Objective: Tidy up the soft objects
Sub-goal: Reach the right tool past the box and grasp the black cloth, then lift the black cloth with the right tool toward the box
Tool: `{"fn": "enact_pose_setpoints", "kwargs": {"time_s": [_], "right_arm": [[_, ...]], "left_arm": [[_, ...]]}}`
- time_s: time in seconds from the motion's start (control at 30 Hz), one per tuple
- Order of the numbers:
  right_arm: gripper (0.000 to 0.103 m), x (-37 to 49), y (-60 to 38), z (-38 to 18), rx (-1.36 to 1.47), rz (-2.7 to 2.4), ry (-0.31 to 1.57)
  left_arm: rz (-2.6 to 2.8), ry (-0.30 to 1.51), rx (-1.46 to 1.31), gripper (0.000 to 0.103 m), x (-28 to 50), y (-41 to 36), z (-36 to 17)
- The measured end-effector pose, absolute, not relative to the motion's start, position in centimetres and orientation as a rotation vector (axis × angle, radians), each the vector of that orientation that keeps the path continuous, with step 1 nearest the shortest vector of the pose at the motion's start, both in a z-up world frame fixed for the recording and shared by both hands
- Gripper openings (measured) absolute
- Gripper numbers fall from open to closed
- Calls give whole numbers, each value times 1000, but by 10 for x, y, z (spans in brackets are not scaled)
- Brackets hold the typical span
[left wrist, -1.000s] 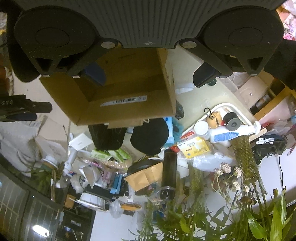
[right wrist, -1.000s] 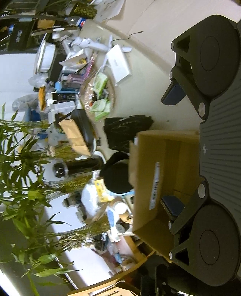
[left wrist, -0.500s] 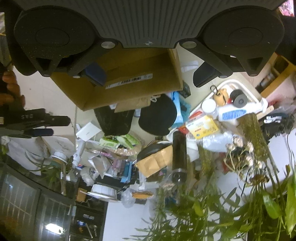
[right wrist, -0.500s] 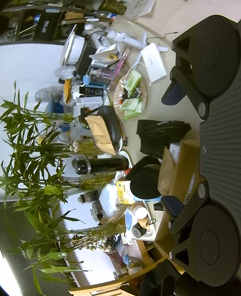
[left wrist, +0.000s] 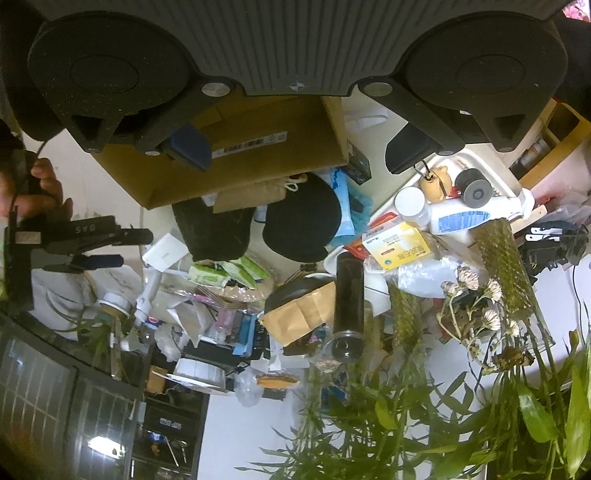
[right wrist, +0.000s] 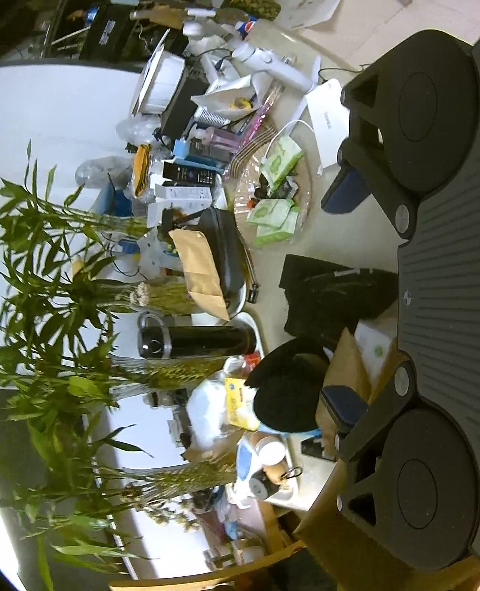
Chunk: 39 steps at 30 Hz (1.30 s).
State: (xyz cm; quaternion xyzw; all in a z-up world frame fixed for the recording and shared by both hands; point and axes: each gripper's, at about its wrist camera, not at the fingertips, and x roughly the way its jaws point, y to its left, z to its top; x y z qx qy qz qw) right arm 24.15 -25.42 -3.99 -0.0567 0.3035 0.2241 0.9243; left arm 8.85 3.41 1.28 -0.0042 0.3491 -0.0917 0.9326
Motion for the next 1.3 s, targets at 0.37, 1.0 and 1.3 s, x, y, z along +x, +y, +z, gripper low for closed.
{"fn": "enact_pose_setpoints", "kwargs": {"time_s": [0.37,1.0,1.3], "right_arm": [[71,296,-247,-83,-109,508,708],[8,315,-240,-96,-62,507,697],[8,295,-258,-52,-38,504,593]], "left_arm": [[-199,725,-47,103,97,48,-4],[-221,702,-63,103,97,58,-9],[-222,671,-84,102,106,60,-6]]}}
